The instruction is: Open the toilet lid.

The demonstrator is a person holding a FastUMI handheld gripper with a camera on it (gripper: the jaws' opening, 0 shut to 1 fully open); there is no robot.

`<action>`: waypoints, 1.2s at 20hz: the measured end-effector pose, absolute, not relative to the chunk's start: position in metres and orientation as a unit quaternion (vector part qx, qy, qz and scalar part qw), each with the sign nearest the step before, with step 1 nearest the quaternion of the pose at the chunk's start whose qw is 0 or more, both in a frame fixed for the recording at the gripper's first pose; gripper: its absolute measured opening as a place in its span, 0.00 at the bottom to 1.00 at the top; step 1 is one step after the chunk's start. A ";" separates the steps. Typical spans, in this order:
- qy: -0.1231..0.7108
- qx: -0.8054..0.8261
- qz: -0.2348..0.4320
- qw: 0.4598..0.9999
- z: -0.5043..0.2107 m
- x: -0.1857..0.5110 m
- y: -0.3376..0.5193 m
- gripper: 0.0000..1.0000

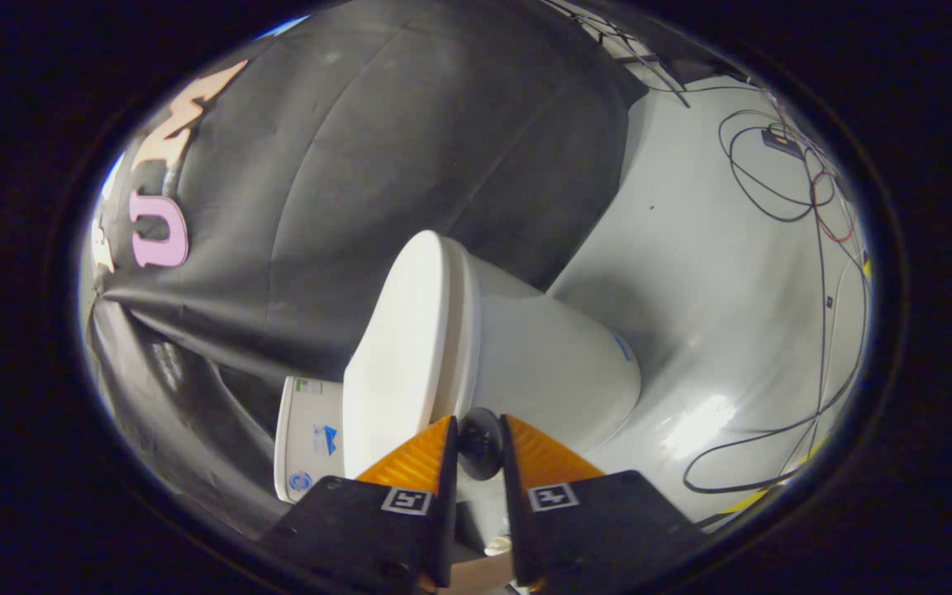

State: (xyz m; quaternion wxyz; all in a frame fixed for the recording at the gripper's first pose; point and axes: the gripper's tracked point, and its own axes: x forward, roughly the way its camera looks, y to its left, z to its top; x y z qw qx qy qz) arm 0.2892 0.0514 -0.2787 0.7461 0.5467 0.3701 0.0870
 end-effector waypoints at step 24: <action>0.361 0.312 0.060 0.877 -0.041 0.280 0.133 0.00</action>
